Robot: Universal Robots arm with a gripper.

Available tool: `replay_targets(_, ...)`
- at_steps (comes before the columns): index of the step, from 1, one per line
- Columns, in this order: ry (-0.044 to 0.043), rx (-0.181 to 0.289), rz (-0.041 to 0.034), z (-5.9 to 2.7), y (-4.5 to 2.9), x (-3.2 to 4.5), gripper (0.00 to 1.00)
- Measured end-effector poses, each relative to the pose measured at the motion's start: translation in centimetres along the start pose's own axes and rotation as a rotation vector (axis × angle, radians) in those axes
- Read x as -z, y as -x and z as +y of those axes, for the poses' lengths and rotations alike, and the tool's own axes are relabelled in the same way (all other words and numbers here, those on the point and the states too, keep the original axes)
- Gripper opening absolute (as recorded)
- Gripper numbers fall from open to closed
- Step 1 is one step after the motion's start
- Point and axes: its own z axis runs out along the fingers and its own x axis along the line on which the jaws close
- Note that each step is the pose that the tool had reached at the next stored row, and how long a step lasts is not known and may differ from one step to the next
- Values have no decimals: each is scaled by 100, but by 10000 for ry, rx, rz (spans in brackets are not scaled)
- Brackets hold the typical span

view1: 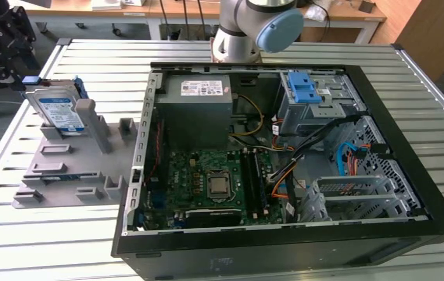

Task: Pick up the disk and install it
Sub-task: 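Pick up the disk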

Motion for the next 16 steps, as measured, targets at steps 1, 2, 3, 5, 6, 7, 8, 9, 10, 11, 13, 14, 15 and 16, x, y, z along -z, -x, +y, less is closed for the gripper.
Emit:
replay_targets(1,2,0,1,7,1,-6,65)
replay_targets(2,2,1,1,13,2,-13,65)
replay_targets(3,-1,2,0,21,2,-21,65)
replay_targets(5,-15,12,-2,30,3,-41,65)
replay_targets(6,-18,14,-2,33,4,-51,65)
replay_targets(7,-23,14,-2,35,6,-59,65)
replay_targets(8,-29,15,-2,36,8,-67,65)
replay_targets(9,-34,16,-3,37,10,-75,65)
replay_targets(10,-36,17,-2,38,11,-82,65)
replay_targets(11,-36,17,-2,38,14,-89,65)
replay_targets(13,-38,17,-2,40,20,-106,65)
replay_targets(14,-38,17,-2,43,27,-113,65)
replay_targets(15,-38,18,-3,46,36,-121,65)
replay_targets(16,-38,18,-2,49,42,-129,65)
